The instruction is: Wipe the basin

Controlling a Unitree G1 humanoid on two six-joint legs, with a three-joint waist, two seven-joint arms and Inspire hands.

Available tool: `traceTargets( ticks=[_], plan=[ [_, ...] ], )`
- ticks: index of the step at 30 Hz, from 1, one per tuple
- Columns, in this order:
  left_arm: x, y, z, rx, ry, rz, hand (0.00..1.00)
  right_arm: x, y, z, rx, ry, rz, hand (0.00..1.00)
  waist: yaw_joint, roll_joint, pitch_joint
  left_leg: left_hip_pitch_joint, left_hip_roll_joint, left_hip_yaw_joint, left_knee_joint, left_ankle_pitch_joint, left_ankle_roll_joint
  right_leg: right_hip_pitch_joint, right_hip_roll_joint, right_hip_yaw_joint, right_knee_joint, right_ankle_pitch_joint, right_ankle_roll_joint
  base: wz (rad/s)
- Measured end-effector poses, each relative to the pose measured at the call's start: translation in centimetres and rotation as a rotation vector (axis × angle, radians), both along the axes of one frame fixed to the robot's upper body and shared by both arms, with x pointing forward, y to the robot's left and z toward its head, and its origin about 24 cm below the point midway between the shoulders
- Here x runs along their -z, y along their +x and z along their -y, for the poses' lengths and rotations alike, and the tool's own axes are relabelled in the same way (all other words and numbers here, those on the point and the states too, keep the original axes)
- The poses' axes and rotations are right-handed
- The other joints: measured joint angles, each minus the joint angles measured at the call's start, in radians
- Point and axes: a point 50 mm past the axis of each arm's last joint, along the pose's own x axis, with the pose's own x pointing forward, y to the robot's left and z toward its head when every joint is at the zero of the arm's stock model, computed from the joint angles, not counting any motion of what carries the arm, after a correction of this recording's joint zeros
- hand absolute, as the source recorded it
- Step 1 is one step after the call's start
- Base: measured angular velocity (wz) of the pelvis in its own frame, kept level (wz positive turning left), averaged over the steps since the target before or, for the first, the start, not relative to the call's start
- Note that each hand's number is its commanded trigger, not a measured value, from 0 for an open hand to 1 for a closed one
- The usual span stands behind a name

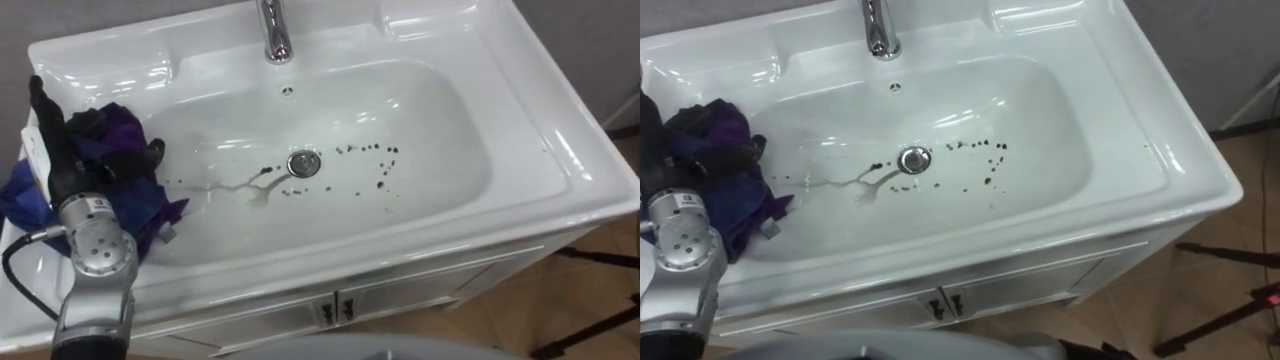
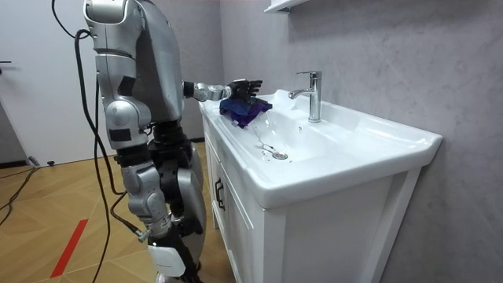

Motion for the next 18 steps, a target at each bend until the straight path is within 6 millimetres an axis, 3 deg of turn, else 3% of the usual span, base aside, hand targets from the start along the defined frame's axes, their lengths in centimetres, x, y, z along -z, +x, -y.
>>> traceTargets(
  ticks=[10, 16, 18],
  plan=[
    [0.28, -0.06, 0.03, 0.044, 0.127, -0.077, 0.00, 0.02, -0.09, -0.03, 0.008, 0.007, -0.010, 0.00, 0.001, 0.004, -0.0005, 0.002, 0.001, 0.007, -0.001, 0.000, 0.000, 0.000, 0.001, 0.005, -0.001, 0.000, 0.000, 0.00],
    [0.59, 0.01, 0.52, 0.087, 0.212, -0.141, 0.00, -0.07, -0.14, 0.27, 0.015, 0.004, -0.017, 0.00, 0.000, 0.018, -0.0016, 0.000, 0.001, 0.007, -0.005, 0.000, 0.000, -0.002, 0.002, 0.004, -0.001, 0.002, 0.001, 0.00],
    [0.69, -0.03, 0.50, 0.093, 0.239, -0.166, 0.00, -0.11, -0.19, 0.41, 0.016, 0.003, -0.020, 0.00, 0.000, 0.025, -0.0055, -0.002, 0.001, 0.008, -0.004, 0.000, 0.000, -0.006, 0.002, 0.005, -0.001, 0.002, 0.001, 0.00]
  ],
)
